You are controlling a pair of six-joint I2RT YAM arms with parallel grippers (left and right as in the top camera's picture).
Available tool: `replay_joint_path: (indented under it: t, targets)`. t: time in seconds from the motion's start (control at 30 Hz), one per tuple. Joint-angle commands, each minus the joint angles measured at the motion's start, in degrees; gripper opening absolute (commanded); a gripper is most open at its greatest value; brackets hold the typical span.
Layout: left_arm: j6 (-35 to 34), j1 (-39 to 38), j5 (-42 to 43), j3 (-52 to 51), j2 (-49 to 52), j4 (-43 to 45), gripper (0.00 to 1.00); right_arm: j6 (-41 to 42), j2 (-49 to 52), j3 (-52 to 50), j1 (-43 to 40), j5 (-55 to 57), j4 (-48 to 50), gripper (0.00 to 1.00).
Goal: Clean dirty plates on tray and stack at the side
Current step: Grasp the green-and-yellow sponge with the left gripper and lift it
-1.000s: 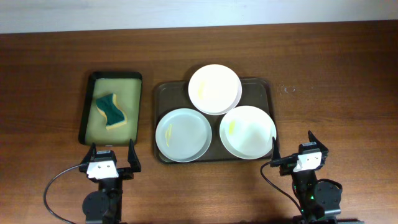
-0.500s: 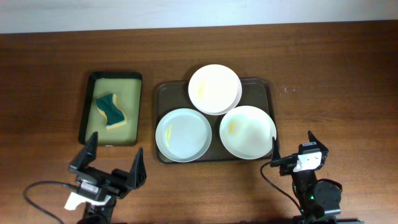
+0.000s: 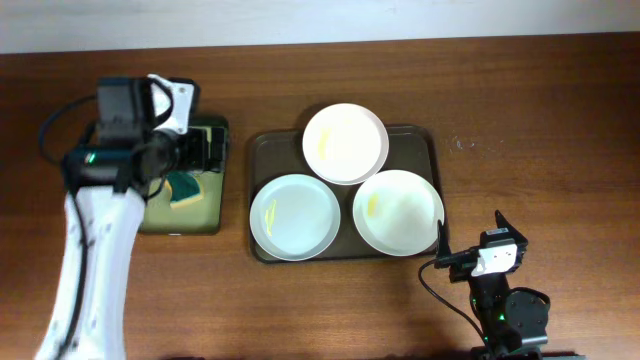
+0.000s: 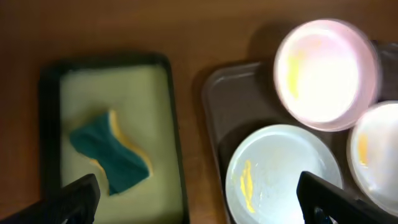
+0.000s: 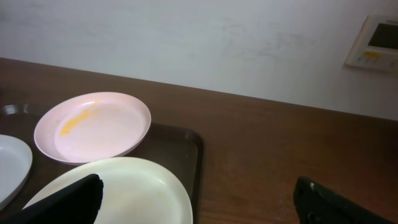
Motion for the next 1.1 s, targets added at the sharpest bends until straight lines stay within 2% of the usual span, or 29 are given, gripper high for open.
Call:
replay_joint_path:
  t: [0.0,0.03,0.07,0.17,0.4,0.47,0.53,0.63,0.77,0.8,0.83,0.9,0.93,1.0,1.03,1.07]
  targets:
    - [-19.3,3.7,-12.8,1.3,5.7,0.2,0.99,-0.4,-0.4,-0.4,0.3,0.3,-0.2,0.98]
    - [-24.2,6.3,-14.3,1.3,7.8,1.2,0.99,-0.4,-0.4,-0.4,0.3,0.3,-0.2,0.98]
    - [-25.7,8.9,-12.6,1.3,10.1,2.6,0.99,-0.4,-0.4,-0.4,0.3,0.3,-0.2,0.98]
    - [-25.8,11.6,-3.8,1.3,14.3,3.3,0.99,-0.4,-0.4,-0.4,0.3,0.3,-0.2,0.98]
    - [-25.8,11.5,-4.2,1.1,24.9,2.3,1.0,-0.4,-0.4,-0.4,0.3,0.3,-0.2,0.98]
    - [-25.8,11.5,-3.7,1.1,27.4,0.8,0.88,-0.4,-0.4,-0.4,0.3,0.3,-0.2,0.98]
    - [-25.3,11.5,-1.5,1.1,30.8,-0.2,0.8,-0.4,-0.4,-0.4,0.3,0.3,-0.2,0.98]
    - [-25.3,11.5,-1.2,1.1,34.1,-0.2,0.79,-0.4,-0.4,-0.4,0.3,0.3,-0.2,0.98]
    - [-18.6,11.5,1.8,1.1,36.9,-0.7,0.81,-0.4,-0.4,-0.4,0.3,0.3,-0.2,0.98]
    - [-18.4,11.5,1.8,1.1,36.9,-0.9,0.75,-0.4,-0.4,-0.4,0.3,0.3,-0.2,0.98]
    - [-18.4,11.5,1.8,1.1,36.9,-0.9,0.61,-0.4,-0.4,-0.4,0.3,0.3,-0.2,0.98]
    - [-18.4,11.6,1.1,1.1,36.9,-0.7,0.08,-0.4,-0.4,-0.4,0.3,0.3,-0.2,0.98]
    - [-18.4,11.6,1.1,1.1,36.9,-0.6,0.0,-0.4,-0.4,-0.4,0.3,0.3,-0.2,0.98]
    - [-18.4,11.6,1.0,1.1,36.9,-0.1,0.0,-0.4,-0.4,-0.4,0.3,0.3,-0.2,0.98]
    - [-18.4,11.6,0.9,1.1,36.9,1.0,0.31,-0.4,-0.4,-0.4,0.3,0.3,-0.2,0.98]
    - [-18.4,11.6,0.6,1.1,36.9,2.3,0.82,-0.4,-0.4,-0.4,0.3,0.3,-0.2,0.98]
